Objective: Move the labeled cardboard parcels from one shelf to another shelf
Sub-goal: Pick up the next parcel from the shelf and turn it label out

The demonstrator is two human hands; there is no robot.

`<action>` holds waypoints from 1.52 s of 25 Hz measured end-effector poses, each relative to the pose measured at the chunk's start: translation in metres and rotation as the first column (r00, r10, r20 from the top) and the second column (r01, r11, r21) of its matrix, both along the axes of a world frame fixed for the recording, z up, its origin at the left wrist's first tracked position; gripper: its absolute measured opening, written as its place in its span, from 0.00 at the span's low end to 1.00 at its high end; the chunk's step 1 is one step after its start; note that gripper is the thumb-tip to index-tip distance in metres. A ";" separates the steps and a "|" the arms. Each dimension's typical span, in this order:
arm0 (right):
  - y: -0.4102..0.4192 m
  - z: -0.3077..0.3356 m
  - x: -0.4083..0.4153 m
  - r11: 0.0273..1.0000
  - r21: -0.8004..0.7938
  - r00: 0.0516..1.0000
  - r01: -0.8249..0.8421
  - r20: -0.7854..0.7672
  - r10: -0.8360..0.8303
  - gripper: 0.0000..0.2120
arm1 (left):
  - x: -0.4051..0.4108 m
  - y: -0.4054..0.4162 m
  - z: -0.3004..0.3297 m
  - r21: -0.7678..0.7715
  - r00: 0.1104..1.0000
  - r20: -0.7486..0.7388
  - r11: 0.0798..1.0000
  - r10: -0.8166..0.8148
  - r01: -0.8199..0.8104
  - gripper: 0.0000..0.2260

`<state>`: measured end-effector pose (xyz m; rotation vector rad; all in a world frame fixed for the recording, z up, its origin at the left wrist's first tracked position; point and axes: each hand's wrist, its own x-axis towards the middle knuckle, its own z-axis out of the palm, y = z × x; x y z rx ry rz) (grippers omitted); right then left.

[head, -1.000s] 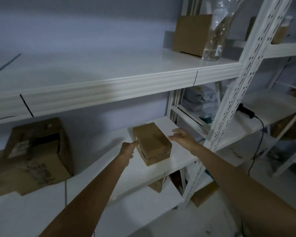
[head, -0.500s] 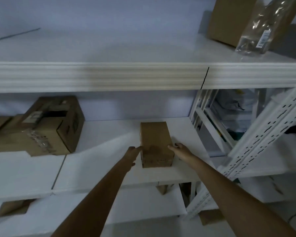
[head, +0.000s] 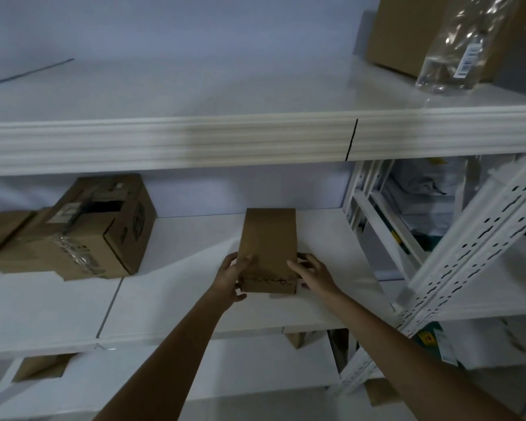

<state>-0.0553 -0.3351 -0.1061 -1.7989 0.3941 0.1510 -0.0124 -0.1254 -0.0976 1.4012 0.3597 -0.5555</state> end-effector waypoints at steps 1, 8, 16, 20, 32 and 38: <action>0.003 0.006 -0.002 0.999 0.037 1.000 -0.002 0.031 0.001 0.15 | 0.001 0.007 0.004 -0.030 1.000 -0.010 0.999 0.022 -0.022 0.22; -0.001 0.031 -0.004 0.835 0.447 0.921 0.320 0.060 -0.385 0.13 | -0.011 0.057 0.017 -0.499 0.985 -0.168 0.866 -0.048 -0.043 0.30; 0.045 0.025 -0.011 0.360 0.932 0.993 -0.037 -0.007 0.120 0.49 | -0.056 0.045 0.022 -0.769 0.906 -0.096 0.609 -0.413 0.196 0.35; 0.054 0.023 -0.007 0.352 0.932 0.996 -0.084 0.074 0.042 0.49 | -0.065 0.043 0.015 -0.790 0.898 -0.099 0.582 -0.429 0.191 0.35; 0.024 0.064 0.000 0.878 0.479 0.983 0.002 -0.163 0.086 0.39 | -0.007 0.088 0.070 -0.063 0.939 0.185 0.950 -0.291 0.306 0.37; 0.023 0.084 -0.006 0.943 0.323 0.982 -0.074 -0.143 0.126 0.31 | -0.019 0.066 0.067 0.091 0.888 0.257 0.925 -0.380 0.370 0.45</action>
